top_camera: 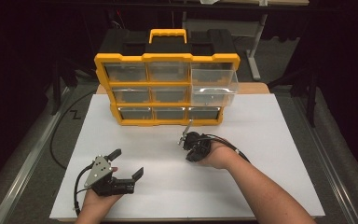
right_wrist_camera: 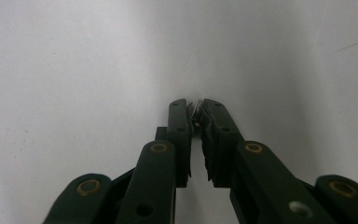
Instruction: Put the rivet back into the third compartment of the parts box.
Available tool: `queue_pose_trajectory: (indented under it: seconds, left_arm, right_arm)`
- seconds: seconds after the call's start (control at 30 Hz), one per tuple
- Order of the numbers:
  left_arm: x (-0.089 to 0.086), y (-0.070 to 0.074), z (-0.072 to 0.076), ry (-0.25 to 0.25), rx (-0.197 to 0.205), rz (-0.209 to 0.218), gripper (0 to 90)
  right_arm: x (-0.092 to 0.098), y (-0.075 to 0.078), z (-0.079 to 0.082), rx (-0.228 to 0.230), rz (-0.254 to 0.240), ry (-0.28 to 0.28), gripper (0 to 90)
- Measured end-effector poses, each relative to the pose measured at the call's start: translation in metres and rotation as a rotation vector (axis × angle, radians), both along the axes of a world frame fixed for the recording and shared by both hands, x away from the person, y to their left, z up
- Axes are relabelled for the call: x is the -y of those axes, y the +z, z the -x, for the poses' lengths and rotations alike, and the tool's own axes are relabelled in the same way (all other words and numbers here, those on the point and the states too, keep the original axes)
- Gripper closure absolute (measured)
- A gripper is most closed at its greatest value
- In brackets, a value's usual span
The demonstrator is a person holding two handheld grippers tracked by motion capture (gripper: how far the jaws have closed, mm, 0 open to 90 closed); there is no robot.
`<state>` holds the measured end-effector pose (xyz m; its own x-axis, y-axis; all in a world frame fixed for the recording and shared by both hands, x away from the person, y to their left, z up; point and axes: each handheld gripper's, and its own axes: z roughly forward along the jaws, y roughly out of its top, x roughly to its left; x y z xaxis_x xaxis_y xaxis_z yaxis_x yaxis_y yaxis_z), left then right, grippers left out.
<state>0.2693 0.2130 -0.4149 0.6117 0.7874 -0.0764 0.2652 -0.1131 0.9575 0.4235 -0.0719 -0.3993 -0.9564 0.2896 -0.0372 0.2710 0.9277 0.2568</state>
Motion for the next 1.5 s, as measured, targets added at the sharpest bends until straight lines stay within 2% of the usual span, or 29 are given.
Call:
queue_pose_trajectory:
  seconds: [0.3, 0.67, 0.97, 1.33, 1.5]
  left_arm:
    - [0.000, 0.000, -0.001, 0.001, -0.003, -0.002, 0.3]
    - [0.000, 0.000, -0.001, 0.006, -0.004, 0.000, 0.2]
    - [0.001, -0.001, -0.002, 0.007, -0.005, -0.003, 0.3]
    - [0.001, -0.002, -0.003, 0.005, -0.009, -0.004, 0.3]
    - [0.001, -0.002, -0.003, 0.002, -0.007, -0.005, 0.3]
  right_arm:
    - [0.002, 0.007, 0.007, -0.012, -0.012, 0.034, 83.6]
    - [0.016, 0.019, 0.025, -0.045, -0.037, 0.052, 83.5]
    - [0.036, 0.019, 0.033, -0.061, -0.047, 0.050, 83.5]
    - [0.068, 0.017, 0.037, -0.086, -0.037, 0.013, 83.5]
    - [0.076, 0.019, 0.038, -0.090, -0.036, 0.005, 83.5]
